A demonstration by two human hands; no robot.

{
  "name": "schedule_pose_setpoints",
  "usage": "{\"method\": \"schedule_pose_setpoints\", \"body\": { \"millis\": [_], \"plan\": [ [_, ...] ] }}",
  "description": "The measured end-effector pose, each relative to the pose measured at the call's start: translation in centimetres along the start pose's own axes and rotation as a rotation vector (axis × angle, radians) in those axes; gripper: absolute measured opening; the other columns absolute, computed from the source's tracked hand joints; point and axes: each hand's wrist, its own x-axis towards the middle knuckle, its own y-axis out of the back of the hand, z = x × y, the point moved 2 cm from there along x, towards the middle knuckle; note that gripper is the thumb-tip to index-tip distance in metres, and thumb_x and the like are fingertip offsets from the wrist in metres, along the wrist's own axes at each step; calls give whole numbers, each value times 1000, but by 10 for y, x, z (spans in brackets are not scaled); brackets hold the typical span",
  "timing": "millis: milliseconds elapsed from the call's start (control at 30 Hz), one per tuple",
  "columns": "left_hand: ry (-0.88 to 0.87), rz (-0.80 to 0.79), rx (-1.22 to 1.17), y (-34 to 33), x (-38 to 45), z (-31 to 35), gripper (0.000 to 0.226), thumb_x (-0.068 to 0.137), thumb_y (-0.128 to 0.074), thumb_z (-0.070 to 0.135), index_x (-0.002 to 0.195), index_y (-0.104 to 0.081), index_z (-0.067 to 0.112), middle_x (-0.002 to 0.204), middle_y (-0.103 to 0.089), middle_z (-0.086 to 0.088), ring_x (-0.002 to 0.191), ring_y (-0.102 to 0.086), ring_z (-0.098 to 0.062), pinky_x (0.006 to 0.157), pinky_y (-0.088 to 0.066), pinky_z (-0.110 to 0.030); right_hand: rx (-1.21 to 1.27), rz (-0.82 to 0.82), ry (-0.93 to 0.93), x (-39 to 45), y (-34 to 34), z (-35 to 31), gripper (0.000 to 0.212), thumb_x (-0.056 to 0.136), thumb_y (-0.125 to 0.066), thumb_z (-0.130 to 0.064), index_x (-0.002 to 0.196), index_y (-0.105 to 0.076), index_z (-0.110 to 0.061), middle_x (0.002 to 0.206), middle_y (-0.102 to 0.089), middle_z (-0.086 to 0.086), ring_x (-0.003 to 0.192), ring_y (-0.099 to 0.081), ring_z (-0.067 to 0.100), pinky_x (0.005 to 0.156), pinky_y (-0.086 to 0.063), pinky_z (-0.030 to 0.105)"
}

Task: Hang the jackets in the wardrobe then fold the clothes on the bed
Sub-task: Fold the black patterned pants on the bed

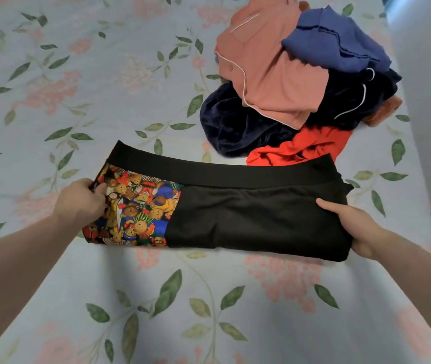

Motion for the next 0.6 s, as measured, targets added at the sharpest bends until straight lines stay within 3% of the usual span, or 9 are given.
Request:
{"method": "schedule_pose_setpoints", "body": {
  "millis": [100,200,267,333,433,533,600],
  "plan": [
    [40,79,-35,-4,-15,18,47,91,-65,20,132,-50,2,132,-54,-24,122,-52,-45,98,-46,-53,29,-22,9,-13,0,-7,45,85,-79,-36,125,-69,-17,111,-78,1,105,-72,24,83,-55,36],
    [-401,166,-63,-11,-46,59,49,84,-69,20,131,-56,11,132,-52,-15,121,-50,-38,100,-45,-52,51,-54,-10,-24,-1,-11,42,88,-75,-37,125,-70,-18,110,-78,1,104,-73,24,81,-55,36],
    [-692,-10,-93,-19,-73,88,44,86,-70,26,128,-60,22,136,-50,-3,123,-49,-25,106,-42,-40,66,-85,-28,-35,-5,-18,38,90,-72,-38,122,-70,-18,110,-79,3,104,-74,26,81,-55,37],
    [-837,-187,-97,-29,-102,110,45,88,-69,37,131,-60,29,144,-43,5,128,-44,-17,112,-37,-34,76,-130,-27,-49,-12,-30,33,94,-68,-35,120,-71,-16,109,-79,5,98,-76,26,81,-56,37],
    [-855,-366,-25,-51,-134,132,57,91,-64,48,144,-52,29,156,-33,5,138,-37,-20,118,-34,-39,89,-172,3,-68,-24,-50,32,97,-64,-33,119,-72,-12,108,-79,8,89,-78,24,81,-55,37],
    [-684,-689,102,-67,-141,136,72,96,-57,53,159,-32,30,168,-21,4,152,-24,-23,124,-24,-39,116,-199,22,-84,-36,-69,38,99,-60,-42,118,-72,-13,110,-78,8,93,-77,24,83,-54,38],
    [-615,-744,44,-63,-141,135,73,96,-58,50,160,-29,30,170,-17,6,154,-20,-21,125,-22,-38,135,-209,30,-93,-46,-79,43,99,-57,-51,118,-72,-15,111,-78,7,94,-77,23,82,-54,38]
  ]
}}
